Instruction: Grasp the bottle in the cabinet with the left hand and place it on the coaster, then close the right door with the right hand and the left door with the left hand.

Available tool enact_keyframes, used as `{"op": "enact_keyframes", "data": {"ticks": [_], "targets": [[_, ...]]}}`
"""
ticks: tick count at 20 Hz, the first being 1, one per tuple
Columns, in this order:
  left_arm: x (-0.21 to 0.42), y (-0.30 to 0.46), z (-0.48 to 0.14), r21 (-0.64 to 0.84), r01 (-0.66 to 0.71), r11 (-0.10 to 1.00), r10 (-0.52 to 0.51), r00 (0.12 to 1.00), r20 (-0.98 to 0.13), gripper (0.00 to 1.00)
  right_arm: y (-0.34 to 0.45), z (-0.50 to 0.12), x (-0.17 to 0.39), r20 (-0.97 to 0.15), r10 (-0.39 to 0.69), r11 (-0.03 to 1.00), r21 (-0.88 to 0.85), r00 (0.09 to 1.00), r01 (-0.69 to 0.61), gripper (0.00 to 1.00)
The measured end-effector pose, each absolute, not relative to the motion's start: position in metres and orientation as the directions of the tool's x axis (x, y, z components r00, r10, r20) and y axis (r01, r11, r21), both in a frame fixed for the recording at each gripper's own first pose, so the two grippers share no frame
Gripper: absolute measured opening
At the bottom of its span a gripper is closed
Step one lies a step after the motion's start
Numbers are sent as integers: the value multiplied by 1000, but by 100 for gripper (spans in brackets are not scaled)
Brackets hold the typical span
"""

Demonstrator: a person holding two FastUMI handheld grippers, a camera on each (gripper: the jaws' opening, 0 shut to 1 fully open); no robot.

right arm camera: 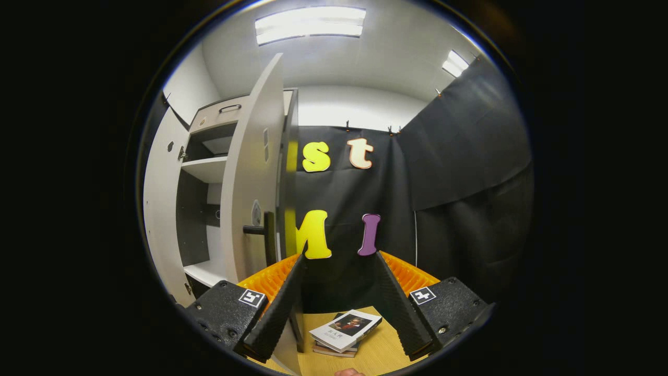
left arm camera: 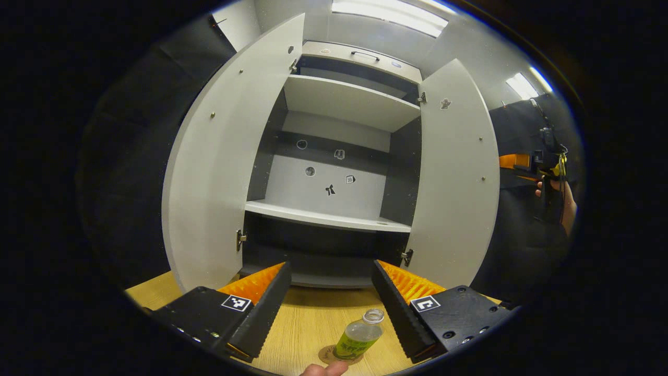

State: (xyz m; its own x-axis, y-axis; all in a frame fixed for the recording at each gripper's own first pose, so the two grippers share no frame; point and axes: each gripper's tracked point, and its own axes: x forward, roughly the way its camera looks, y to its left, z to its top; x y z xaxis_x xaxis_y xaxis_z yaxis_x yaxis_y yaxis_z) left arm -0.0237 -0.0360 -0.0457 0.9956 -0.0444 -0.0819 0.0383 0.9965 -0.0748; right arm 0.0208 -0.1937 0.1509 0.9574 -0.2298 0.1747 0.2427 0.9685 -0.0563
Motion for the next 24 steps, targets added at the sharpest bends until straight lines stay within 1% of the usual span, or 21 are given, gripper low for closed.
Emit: {"op": "enact_keyframes", "data": {"ticks": [1,2,5,7,8,10,12,13,14,16,17,21,24], "targets": [[-24,-36,-47,-76,36,996,-43,995,-87,90,-187,149,24,170,-208,973,-62,963,222,83],[-22,-34,-48,-74,32,997,-39,995,-91,95,-188,147,25,164,-223,969,-70,961,237,83],[-23,-26,-47,-53,11,999,-16,996,-89,95,-189,146,24,161,-236,966,-68,958,249,82],[-20,-26,-48,-49,15,999,-19,996,-91,95,-185,146,24,172,-238,967,-48,956,250,82],[-19,-27,-49,-52,20,998,-25,995,-92,95,-180,146,23,187,-217,970,-68,958,233,81],[-15,-33,-50,-60,37,998,-42,994,-96,95,-166,135,23,155,-187,970,-129,970,208,81],[-14,-36,-50,-61,43,997,-48,995,-90,95,-147,133,22,168,-160,971,-151,973,185,81],[-12,-35,-49,-65,35,997,-40,996,-83,95,-136,132,23,165,-140,975,-148,976,165,81],[-12,-33,-50,-72,26,997,-32,996,-85,90,-126,130,25,154,-118,981,-134,981,139,81],[-12,-29,-50,-71,16,997,-22,996,-87,100,-103,125,32,131,-54,992,-103,990,67,81],[-13,-25,-47,-64,9,998,-14,997,-78,95,-91,122,37,124,-16,995,-93,992,27,81],[-19,-11,-44,-56,-34,998,30,997,-69,95,-49,118,63,105,105,992,-74,989,-97,81],[-22,-4,-46,-56,-51,997,46,996,-79,95,-47,116,75,98,94,993,-78,991,-87,81]]}}
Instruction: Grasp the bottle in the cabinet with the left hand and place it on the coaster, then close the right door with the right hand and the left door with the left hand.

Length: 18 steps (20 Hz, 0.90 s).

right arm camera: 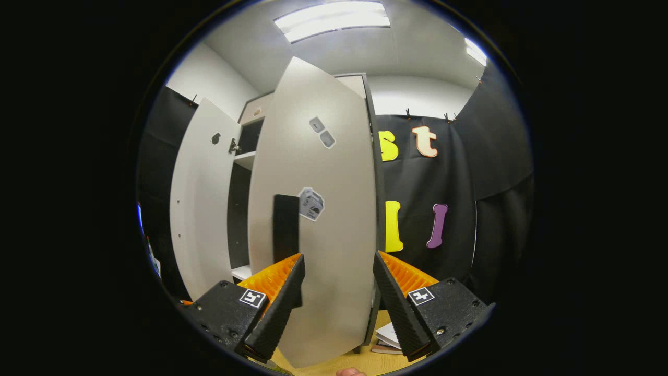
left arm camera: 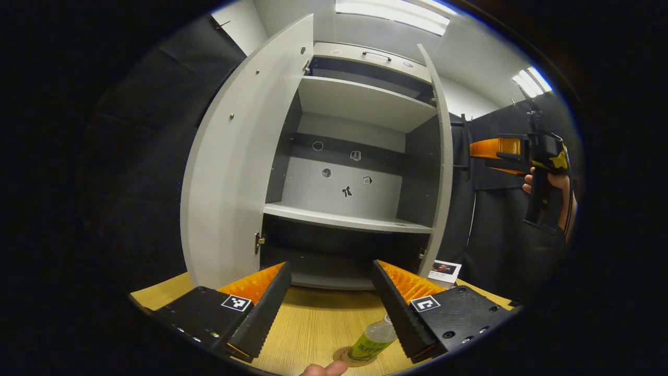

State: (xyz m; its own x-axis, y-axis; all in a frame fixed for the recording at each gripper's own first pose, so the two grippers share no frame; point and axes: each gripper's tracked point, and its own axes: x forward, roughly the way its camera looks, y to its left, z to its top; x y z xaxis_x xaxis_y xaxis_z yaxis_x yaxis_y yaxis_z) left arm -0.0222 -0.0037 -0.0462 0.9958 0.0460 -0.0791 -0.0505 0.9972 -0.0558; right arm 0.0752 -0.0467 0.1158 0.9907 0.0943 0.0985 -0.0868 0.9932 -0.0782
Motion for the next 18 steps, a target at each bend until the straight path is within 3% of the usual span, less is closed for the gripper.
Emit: {"op": "enact_keyframes", "data": {"ticks": [1,5,9,11,12,14,18], "targets": [[-23,-1,-45,-52,-58,997,54,996,-78,100,-46,117,75,106,90,994,-76,990,-82,81],[-23,7,-38,-48,-74,996,71,996,-60,90,-57,117,64,110,68,995,-84,992,-59,81],[-18,6,-27,-80,-53,995,49,998,-46,95,-67,108,42,109,36,994,-107,993,-25,81],[-13,0,-24,-103,-26,994,22,999,-45,95,-70,92,27,106,4,996,-89,994,5,81],[-10,-2,-20,-115,-17,993,13,999,-40,100,-70,81,20,110,-17,997,-74,994,25,81],[-4,-5,-15,-126,-6,992,3,1000,-23,95,-65,56,7,98,-33,997,-60,995,39,81],[-3,-11,-13,-138,14,990,-17,1000,-24,95,-63,11,-13,33,-62,997,-49,998,64,82]]}}
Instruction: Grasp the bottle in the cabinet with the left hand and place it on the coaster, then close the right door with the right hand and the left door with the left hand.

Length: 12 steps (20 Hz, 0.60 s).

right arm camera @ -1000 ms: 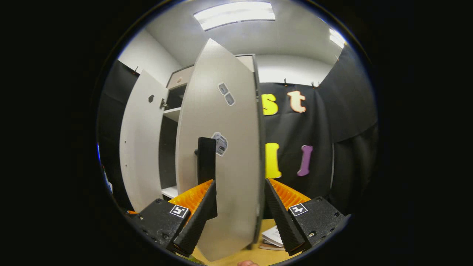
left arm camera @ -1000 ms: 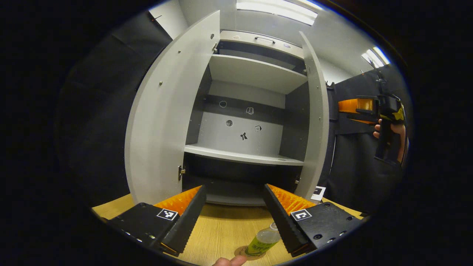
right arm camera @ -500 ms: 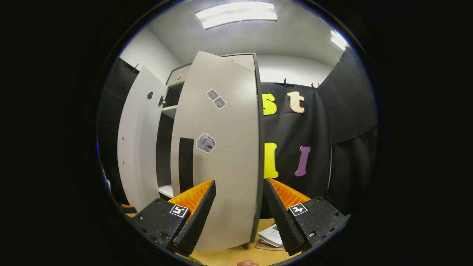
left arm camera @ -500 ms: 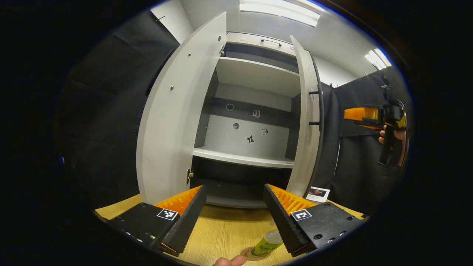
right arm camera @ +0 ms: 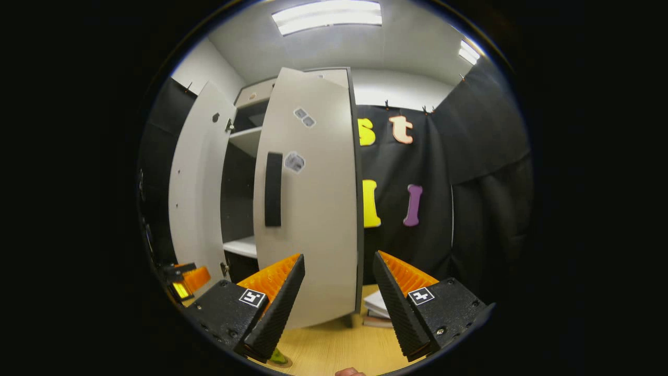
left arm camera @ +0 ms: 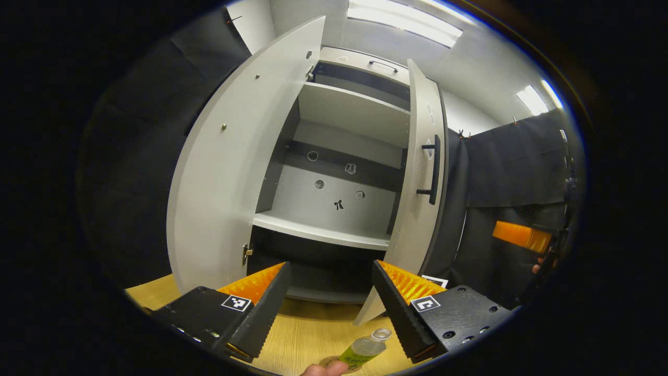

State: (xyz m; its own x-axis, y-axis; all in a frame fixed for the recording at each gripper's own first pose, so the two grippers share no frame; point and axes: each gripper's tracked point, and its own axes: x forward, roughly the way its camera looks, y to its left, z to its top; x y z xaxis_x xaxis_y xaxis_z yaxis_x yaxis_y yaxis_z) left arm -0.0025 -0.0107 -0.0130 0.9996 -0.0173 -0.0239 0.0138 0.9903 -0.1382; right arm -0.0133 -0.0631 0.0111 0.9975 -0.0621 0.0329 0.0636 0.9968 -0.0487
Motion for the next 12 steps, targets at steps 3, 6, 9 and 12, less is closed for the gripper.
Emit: {"op": "enact_keyframes", "data": {"ticks": [3,6,9,12], "targets": [[-4,-13,-14,-140,24,990,-28,999,-27,95,-69,-13,-25,7,-86,996,-34,996,86,82],[-9,-8,0,-134,7,991,-9,1000,-14,100,-67,-30,-27,-18,-82,997,12,996,83,81],[-24,-5,61,-166,46,985,-34,996,76,99,-59,-34,-19,-30,-57,998,8,998,58,81],[-42,31,106,-181,36,983,-21,996,88,99,-46,-22,-10,-13,-10,1000,25,1000,10,82]]}}
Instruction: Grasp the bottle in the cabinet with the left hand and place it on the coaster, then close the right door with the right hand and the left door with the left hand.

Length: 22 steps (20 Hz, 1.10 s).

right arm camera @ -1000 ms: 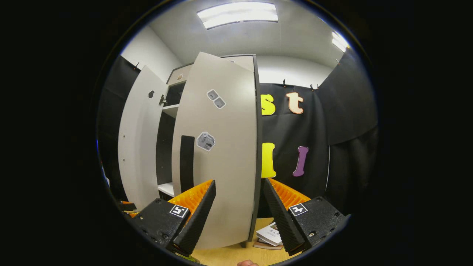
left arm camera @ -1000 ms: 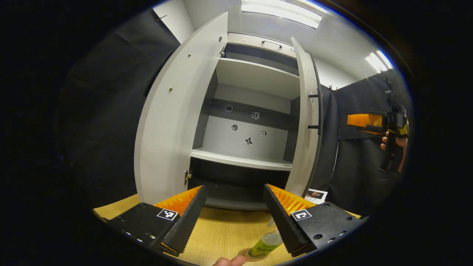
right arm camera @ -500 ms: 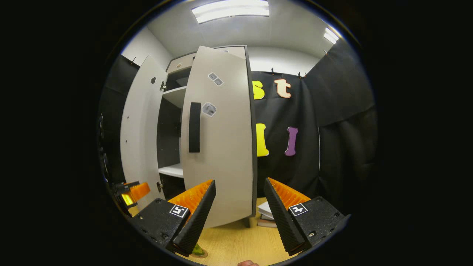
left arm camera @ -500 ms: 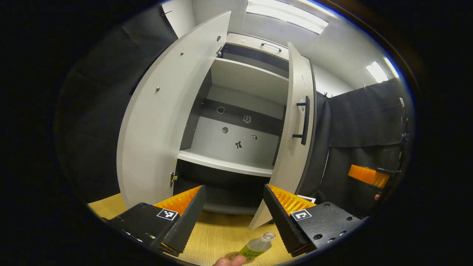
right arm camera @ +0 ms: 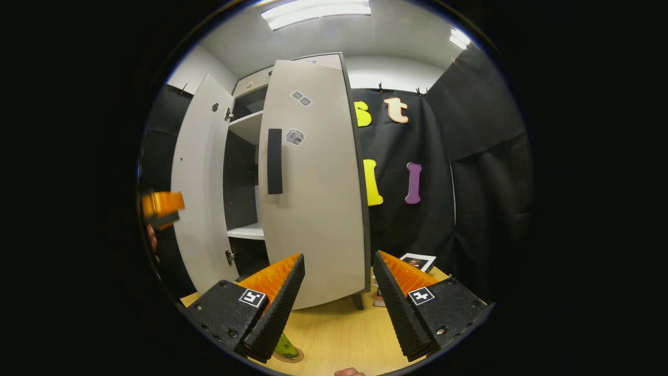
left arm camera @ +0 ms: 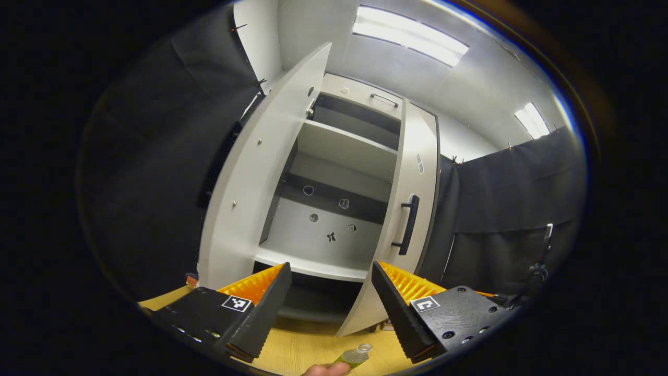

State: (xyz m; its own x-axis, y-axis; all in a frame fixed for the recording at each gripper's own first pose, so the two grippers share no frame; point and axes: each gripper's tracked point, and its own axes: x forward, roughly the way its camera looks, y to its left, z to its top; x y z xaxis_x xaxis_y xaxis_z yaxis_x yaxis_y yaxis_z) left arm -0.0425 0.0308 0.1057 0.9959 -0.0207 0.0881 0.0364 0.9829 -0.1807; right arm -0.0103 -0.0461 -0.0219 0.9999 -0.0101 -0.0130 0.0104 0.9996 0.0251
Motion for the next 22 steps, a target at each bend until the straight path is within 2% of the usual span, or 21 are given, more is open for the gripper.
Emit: {"op": "enact_keyframes", "data": {"ticks": [1,3,4,5,8,9,10,15,22], "targets": [[-47,53,118,-191,3,982,15,995,96,95,-43,-18,-8,-3,4,1000,30,1000,-4,81],[-56,105,137,-202,-109,973,136,983,122,95,-38,-16,-5,2,22,1000,23,1000,-22,82],[-62,136,141,-195,-184,963,210,971,119,100,-38,-17,-5,1,25,1000,16,1000,-25,81],[-67,162,140,-177,-247,953,270,956,116,95,-38,-16,-5,2,25,1000,11,1000,-25,81],[-63,222,139,-133,-386,913,400,910,107,95,-41,-14,-8,1,23,1000,13,1000,-23,82],[-57,238,139,-123,-417,900,429,898,97,100,-43,-15,-10,-1,20,1000,17,1000,-20,82],[-50,252,141,-118,-440,890,451,888,93,95,-45,-15,-11,-2,16,1000,18,1000,-16,81],[-9,273,141,-96,-443,891,451,888,87,95,-60,-9,-17,15,-30,999,19,999,29,81],[-9,271,151,-22,-493,870,491,862,128,94,-64,-10,-12,24,-36,999,31,999,35,81]]}}
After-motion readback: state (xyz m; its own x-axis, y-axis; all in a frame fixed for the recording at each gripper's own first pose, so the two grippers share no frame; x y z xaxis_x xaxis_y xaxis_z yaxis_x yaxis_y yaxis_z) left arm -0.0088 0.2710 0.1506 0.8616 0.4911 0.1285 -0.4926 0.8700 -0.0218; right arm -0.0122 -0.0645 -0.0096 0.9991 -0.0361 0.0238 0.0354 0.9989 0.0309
